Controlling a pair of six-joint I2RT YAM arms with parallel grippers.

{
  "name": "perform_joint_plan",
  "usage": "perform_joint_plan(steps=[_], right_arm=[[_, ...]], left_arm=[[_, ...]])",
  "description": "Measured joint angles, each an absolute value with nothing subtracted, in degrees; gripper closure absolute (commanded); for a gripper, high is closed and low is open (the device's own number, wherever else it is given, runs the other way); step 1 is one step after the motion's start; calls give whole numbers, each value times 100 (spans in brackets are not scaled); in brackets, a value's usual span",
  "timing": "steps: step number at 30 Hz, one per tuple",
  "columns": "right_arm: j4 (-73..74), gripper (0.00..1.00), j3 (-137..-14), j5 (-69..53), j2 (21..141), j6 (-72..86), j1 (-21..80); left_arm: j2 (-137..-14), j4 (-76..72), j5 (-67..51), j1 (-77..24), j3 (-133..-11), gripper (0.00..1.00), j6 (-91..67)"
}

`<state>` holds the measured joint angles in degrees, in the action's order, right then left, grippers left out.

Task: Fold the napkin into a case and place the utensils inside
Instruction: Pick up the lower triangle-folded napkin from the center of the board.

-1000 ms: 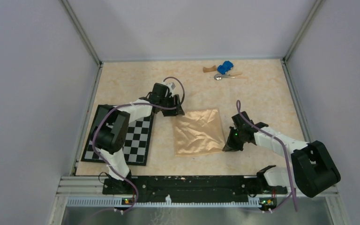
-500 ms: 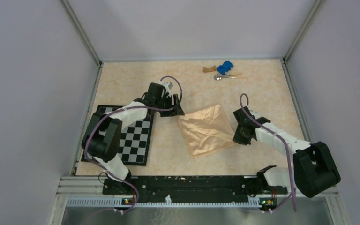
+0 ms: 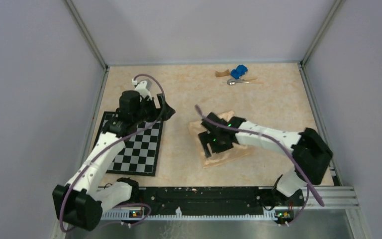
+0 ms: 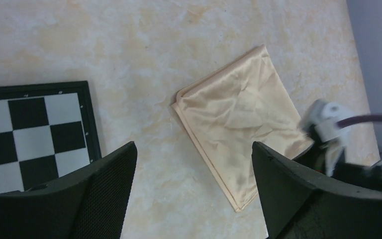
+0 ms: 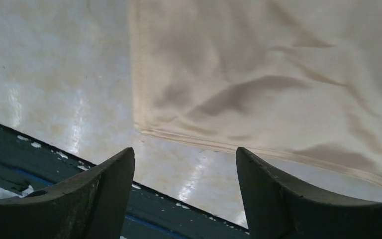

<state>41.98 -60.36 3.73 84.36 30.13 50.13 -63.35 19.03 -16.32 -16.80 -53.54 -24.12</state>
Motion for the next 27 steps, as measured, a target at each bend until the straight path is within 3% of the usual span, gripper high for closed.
perform_joint_plan(steps=[6,21,27], right_arm=[[4469,35,-6713,-1,9922,3076,6167],[4849,47,-7332,296,10831,3238,6224],[4943,63,-7365,534,10960,3367,6252]], left_arm=[[-5057,2224,-1299,-1643,-4834,10,-2558],[-4209,2687,-1212,-1643,-4429,9,-2641],[-4047,2786,-1210,-1643,-4429,9,-2639]])
